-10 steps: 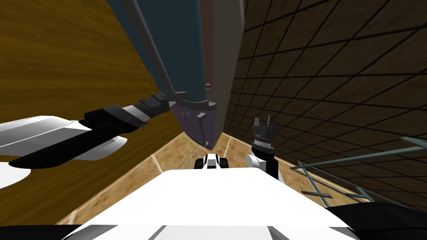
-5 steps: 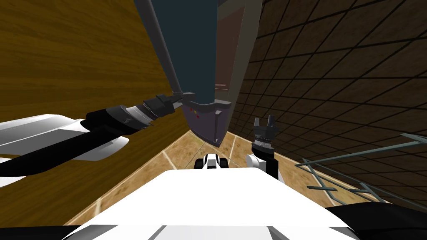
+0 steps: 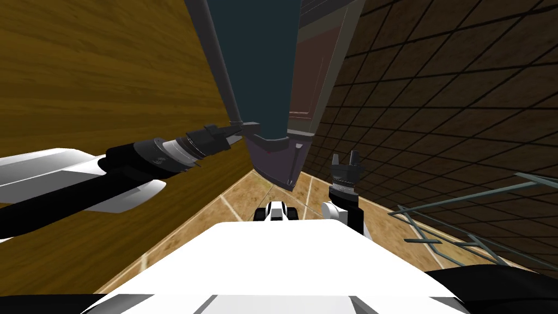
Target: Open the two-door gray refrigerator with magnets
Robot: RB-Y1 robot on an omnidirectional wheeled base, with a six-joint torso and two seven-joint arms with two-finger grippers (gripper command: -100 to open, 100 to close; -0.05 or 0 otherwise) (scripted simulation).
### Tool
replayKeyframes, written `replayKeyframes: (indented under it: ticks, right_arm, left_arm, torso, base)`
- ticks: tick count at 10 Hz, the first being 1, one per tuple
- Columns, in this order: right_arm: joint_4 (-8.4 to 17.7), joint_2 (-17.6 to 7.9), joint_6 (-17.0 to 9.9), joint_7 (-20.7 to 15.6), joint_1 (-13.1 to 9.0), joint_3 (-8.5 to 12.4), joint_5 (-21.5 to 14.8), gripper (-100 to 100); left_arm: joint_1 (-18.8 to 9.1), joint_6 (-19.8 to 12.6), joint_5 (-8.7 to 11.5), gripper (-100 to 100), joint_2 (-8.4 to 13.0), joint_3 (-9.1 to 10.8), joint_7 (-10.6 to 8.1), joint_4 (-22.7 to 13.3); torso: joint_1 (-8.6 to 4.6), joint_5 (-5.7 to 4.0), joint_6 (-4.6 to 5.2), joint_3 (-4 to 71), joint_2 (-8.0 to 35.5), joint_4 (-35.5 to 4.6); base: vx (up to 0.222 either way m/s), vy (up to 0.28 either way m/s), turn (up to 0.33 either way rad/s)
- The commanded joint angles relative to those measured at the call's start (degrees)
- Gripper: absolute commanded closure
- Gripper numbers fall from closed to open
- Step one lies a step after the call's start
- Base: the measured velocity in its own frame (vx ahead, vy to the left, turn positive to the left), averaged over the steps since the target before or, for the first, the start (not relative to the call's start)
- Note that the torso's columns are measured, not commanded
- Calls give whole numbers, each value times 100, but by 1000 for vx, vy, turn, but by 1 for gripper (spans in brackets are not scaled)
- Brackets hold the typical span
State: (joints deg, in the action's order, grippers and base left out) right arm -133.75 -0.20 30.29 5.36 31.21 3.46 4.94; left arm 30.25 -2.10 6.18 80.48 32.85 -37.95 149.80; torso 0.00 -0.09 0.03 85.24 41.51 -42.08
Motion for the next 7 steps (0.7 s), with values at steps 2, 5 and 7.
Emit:
replayKeyframes:
  ticks: [2,5,7]
  right_arm:
    - [0,0,0,0,0,0,0,0]
    - [0,1,0,0,0,-1,0,0]
    - [0,1,0,0,1,-1,0,0]
  left_arm:
    - [595,652,382,100,17,507,334,-138]
    - [1086,1108,646,100,31,843,548,-218]
    - [1342,1403,911,100,46,1089,762,-298]
  torso:
    - [47,24,-1,-2,-9,12]
    - [14,15,7,9,-29,30]
    - [38,34,0,1,-31,41]
  base:
    - [-16,223,-59]
    - [-9,109,-26]
    - [-13,144,-29]
